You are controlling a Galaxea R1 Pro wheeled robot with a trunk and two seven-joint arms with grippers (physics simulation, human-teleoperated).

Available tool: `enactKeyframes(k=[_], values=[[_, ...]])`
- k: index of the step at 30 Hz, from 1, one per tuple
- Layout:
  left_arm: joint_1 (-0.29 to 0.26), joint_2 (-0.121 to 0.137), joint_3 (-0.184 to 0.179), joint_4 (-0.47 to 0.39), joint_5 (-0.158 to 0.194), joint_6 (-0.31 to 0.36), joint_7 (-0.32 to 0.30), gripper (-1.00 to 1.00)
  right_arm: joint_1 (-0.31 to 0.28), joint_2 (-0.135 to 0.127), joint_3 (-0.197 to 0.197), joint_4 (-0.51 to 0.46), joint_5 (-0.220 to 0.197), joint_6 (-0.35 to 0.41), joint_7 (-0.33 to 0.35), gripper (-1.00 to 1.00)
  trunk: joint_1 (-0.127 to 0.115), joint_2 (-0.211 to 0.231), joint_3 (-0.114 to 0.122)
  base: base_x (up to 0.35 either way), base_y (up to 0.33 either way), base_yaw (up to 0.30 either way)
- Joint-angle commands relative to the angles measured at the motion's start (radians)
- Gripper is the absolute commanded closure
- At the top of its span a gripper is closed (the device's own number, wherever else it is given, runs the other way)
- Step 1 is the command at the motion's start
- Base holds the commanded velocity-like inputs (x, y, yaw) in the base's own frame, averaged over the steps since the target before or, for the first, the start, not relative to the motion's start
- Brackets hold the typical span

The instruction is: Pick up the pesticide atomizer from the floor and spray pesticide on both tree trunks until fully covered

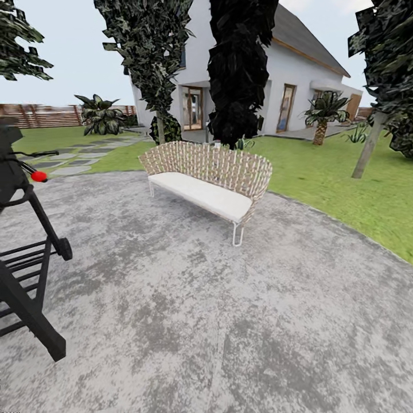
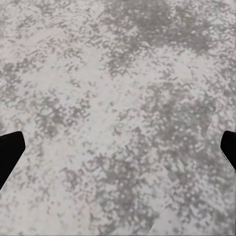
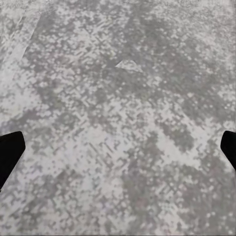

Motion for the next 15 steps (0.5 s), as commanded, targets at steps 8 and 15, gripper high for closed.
enactKeyframes(k=[8, 15], values=[[-0.001, 0.001, 0.002, 0.001, 0.002, -0.003, 0.0, -1.0, 0.0, 0.0, 0.001, 0.001, 0.001, -0.003, -0.001, -1.0, 0.0, 0.0, -0.001, 0.29, -0.186, 0.281], [-0.001, 0.001, 0.002, 0.001, 0.004, -0.003, 0.0, -1.0, 0.0, 0.0, 0.001, 0.001, 0.001, -0.003, -0.001, -1.0, 0.0, 0.0, -0.001, 0.294, -0.174, 0.281]])
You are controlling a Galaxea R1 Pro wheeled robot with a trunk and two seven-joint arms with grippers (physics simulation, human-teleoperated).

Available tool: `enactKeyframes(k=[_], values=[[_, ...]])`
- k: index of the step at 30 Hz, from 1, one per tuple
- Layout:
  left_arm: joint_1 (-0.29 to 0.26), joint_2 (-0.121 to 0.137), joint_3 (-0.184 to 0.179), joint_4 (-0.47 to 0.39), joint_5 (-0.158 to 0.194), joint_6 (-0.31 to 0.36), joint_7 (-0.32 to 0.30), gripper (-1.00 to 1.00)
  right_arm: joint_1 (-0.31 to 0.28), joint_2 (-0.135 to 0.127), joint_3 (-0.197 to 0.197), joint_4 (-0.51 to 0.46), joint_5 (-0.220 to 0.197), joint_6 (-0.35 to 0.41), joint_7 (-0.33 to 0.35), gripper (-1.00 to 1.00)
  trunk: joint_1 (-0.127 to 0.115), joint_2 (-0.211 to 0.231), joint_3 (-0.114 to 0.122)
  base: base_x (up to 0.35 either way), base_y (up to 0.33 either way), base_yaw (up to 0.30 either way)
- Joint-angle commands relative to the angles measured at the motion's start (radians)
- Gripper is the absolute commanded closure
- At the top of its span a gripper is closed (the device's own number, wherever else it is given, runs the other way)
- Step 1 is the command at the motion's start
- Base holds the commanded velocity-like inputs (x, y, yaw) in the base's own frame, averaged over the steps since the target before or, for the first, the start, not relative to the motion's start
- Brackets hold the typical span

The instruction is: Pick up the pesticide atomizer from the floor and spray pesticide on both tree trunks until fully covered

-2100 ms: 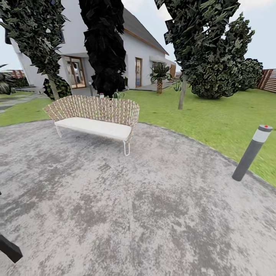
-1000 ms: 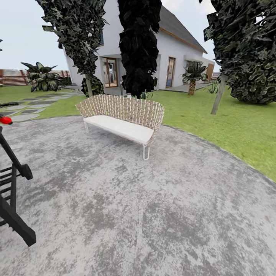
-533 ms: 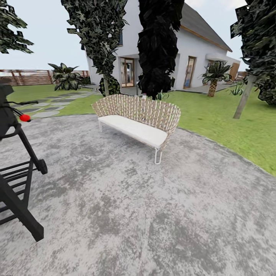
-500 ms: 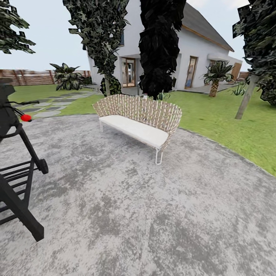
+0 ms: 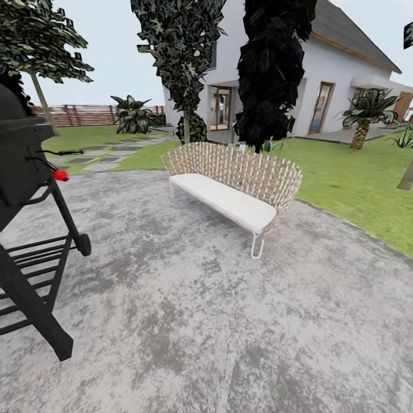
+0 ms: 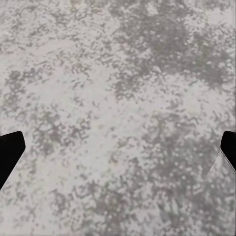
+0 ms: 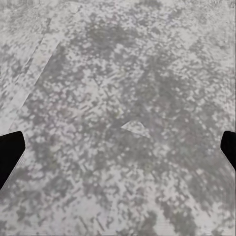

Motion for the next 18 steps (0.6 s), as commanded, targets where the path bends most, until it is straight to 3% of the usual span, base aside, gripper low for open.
enactKeyframes(k=[1, 18], values=[[-0.001, 0.0, 0.001, 0.001, 0.002, -0.003, 0.0, -1.0, 0.0, 0.0, 0.0, 0.001, 0.001, -0.003, -0.001, -1.0, 0.0, 0.0, -0.001, 0.295, -0.172, 0.28], [-0.001, 0.004, 0.002, 0.001, 0.003, -0.003, 0.0, -1.0, 0.0, 0.0, 0.0, 0.001, 0.001, -0.003, -0.001, -1.0, 0.0, 0.0, -0.001, 0.309, -0.138, 0.28]])
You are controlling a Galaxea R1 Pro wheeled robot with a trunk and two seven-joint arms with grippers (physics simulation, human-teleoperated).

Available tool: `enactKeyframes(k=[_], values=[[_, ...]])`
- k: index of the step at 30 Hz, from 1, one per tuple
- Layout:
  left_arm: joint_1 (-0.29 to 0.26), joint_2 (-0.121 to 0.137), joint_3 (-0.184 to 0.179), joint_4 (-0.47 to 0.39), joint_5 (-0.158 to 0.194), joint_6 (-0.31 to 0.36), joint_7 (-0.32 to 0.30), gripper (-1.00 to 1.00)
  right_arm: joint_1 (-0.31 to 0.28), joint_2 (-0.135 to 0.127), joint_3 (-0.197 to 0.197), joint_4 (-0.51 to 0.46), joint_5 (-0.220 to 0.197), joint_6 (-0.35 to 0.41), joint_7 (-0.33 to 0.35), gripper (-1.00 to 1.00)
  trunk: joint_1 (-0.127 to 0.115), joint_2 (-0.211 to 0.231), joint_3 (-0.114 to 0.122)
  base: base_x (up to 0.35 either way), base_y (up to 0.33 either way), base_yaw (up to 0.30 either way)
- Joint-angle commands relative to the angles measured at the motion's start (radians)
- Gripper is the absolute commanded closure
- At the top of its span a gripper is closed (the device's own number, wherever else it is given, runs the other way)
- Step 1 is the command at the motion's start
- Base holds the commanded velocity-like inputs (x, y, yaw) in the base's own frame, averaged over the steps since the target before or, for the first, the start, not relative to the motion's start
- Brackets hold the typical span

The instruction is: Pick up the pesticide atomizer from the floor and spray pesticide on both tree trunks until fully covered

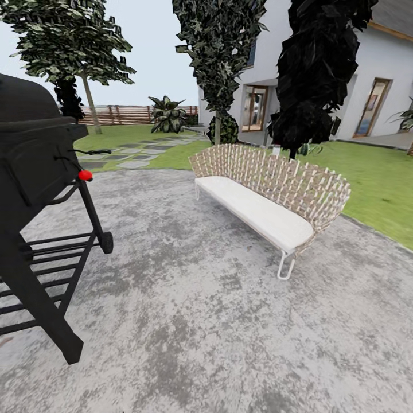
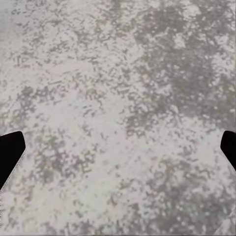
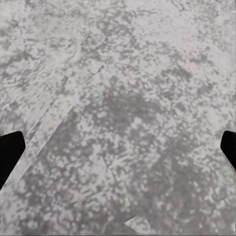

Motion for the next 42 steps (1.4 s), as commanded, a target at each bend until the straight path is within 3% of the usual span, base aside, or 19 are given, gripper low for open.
enactKeyframes(k=[1, 13, 34, 42], values=[[-0.001, 0.0, 0.0, 0.001, 0.002, -0.003, 0.0, -1.0, 0.0, 0.0, 0.0, 0.0, 0.001, -0.003, -0.001, -1.0, 0.0, 0.0, -0.001, 0.335, -0.025, 0.28], [-0.001, 0.0, 0.0, 0.001, 0.001, -0.003, 0.001, -1.0, 0.0, 0.0, 0.0, 0.002, 0.001, -0.003, 0.0, -1.0, 0.0, 0.0, -0.001, 0.339, -0.003, 0.266], [0.0, 0.0, 0.0, 0.001, 0.001, -0.003, 0.001, -1.0, 0.0, -0.002, 0.0, 0.001, 0.002, -0.004, 0.002, -1.0, 0.0, 0.0, -0.001, 0.34, 0.0, 0.017], [0.001, 0.0, 0.0, 0.001, 0.001, -0.003, 0.0, -1.0, 0.0, -0.002, -0.001, 0.003, 0.001, -0.005, 0.0, -1.0, 0.0, 0.0, -0.005, 0.34, 0.0, 0.195]])
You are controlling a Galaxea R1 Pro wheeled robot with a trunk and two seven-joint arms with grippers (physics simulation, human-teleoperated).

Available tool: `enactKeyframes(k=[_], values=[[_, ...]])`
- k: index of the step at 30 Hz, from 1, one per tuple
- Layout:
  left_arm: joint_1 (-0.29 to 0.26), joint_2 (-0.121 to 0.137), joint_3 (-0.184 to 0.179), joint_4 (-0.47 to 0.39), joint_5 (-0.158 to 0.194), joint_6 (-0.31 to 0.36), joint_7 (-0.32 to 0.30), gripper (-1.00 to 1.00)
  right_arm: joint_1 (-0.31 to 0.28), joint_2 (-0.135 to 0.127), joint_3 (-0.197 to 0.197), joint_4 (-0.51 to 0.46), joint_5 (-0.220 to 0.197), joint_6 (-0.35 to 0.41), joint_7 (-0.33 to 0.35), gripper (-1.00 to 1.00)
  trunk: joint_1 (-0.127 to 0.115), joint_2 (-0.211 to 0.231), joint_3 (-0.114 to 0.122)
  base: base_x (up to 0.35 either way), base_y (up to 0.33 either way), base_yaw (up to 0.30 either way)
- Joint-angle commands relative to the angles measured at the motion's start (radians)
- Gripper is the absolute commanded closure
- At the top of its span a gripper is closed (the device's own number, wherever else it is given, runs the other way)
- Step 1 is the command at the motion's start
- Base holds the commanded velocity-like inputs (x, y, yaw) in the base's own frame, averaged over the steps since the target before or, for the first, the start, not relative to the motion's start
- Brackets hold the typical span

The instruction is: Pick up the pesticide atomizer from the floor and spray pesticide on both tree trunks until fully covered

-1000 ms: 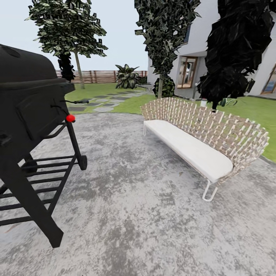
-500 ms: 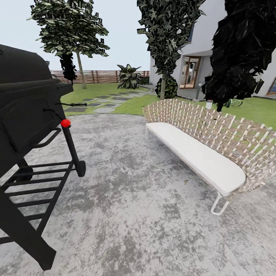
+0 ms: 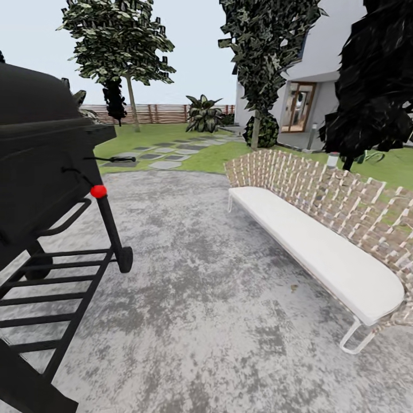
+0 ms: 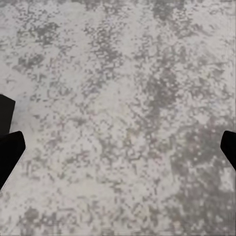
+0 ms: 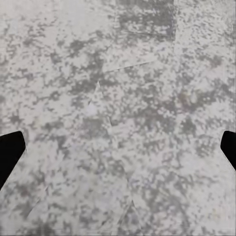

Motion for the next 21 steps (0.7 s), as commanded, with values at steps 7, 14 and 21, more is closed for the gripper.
enactKeyframes(k=[7, 14, 21], values=[[-0.001, 0.0, 0.0, 0.002, 0.002, -0.003, 0.001, -1.0, 0.0, -0.004, -0.007, -0.004, 0.0, -0.04, -0.002, -1.0, 0.0, 0.0, -0.006, 0.34, 0.0, 0.244], [-0.001, 0.0, 0.0, 0.002, 0.002, -0.003, 0.001, -1.0, 0.0, -0.005, -0.006, 0.002, -0.001, -0.059, -0.001, -1.0, 0.0, 0.0, -0.008, 0.34, 0.0, 0.086], [-0.002, -0.001, 0.0, 0.002, 0.002, -0.003, 0.0, -1.0, 0.0, -0.005, -0.006, 0.002, -0.001, -0.061, 0.0, -1.0, 0.0, 0.0, -0.008, 0.34, 0.0, 0.005]])
